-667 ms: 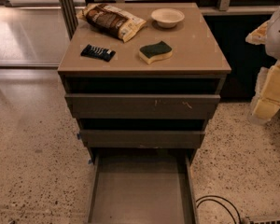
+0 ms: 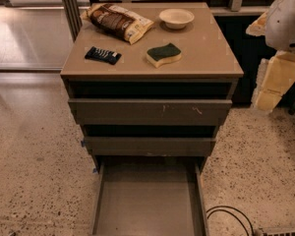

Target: Place sponge into bottom drawer

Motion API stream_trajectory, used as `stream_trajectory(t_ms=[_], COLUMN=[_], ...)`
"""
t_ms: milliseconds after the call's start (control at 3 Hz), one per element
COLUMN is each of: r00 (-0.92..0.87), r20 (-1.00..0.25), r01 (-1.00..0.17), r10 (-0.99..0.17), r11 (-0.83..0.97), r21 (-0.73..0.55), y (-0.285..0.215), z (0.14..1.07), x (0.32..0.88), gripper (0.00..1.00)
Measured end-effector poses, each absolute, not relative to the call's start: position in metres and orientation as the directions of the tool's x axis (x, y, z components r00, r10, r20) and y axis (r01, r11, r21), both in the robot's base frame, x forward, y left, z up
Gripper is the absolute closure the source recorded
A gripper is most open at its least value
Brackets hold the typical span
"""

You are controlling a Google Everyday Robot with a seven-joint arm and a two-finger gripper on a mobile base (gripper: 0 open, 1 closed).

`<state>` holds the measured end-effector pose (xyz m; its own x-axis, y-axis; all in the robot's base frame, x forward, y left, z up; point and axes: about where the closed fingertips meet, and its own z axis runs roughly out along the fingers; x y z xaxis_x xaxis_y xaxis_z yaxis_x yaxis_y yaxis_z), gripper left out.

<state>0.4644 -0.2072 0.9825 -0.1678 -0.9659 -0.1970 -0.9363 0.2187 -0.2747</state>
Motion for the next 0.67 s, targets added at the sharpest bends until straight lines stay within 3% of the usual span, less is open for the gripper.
stream_trajectory(t_ms=[667], r00=[-0.119], r20=[-0.262], r01=[-0.954], r10=[-0.958], r11=[0.184], r21=[-0.237], y=[-0.197], z=[0.972], x=[0.558], gripper=[0.00])
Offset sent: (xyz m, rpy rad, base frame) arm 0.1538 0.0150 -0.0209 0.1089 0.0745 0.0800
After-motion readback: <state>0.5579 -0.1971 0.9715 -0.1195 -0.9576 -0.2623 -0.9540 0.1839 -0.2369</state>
